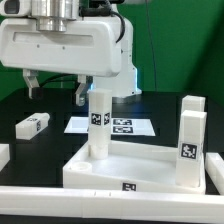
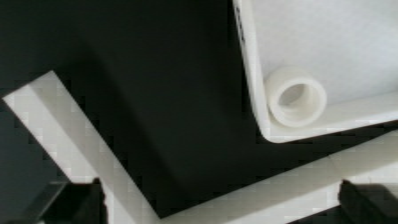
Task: Assemble desk
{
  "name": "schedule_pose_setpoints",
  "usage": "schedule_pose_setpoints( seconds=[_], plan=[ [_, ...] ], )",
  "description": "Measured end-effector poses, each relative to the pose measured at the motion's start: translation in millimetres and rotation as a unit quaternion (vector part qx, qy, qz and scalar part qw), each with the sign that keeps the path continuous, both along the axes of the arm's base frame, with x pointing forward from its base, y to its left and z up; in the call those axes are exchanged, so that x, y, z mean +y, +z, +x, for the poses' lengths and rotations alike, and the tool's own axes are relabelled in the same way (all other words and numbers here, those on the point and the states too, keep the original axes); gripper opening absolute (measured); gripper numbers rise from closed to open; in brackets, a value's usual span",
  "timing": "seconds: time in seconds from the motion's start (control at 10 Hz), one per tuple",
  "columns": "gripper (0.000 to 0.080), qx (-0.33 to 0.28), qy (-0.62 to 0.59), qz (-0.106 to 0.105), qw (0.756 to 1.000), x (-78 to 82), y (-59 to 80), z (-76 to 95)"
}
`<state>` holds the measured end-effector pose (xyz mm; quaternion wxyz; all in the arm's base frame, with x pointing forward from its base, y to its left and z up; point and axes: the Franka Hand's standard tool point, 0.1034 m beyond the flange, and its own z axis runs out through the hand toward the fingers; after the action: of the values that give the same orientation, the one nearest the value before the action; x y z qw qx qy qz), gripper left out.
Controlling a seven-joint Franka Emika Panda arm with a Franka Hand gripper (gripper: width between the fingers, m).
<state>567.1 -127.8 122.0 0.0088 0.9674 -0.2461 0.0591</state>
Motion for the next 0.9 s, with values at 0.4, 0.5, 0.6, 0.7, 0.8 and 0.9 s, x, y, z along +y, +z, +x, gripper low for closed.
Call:
schedule_pose_setpoints(
  seconds=[0.4, 0.5, 0.6, 0.7, 0.8, 0.9],
  plan=[
    [0.0649, 0.012, -0.009, -0.002, 1.000, -46.6, -13.1, -35.7],
    [0.0649, 0.014, -0.004, -0.005, 1.000, -70.1, -12.9, -43.6],
    [0.0649, 0.012, -0.009, -0.007, 1.000, -85.5, -14.9, -51.7],
    [0.0649, 0.014, -0.012, -0.009, 1.000, -86.1, -21.4, -60.2],
    [0.0649, 0.014, -0.009, -0.008, 1.000, -81.9, -20.3, -56.9],
    [0.0649, 0.019, -0.009, -0.002, 1.000, -81.1, -19.9, -56.9]
  ],
)
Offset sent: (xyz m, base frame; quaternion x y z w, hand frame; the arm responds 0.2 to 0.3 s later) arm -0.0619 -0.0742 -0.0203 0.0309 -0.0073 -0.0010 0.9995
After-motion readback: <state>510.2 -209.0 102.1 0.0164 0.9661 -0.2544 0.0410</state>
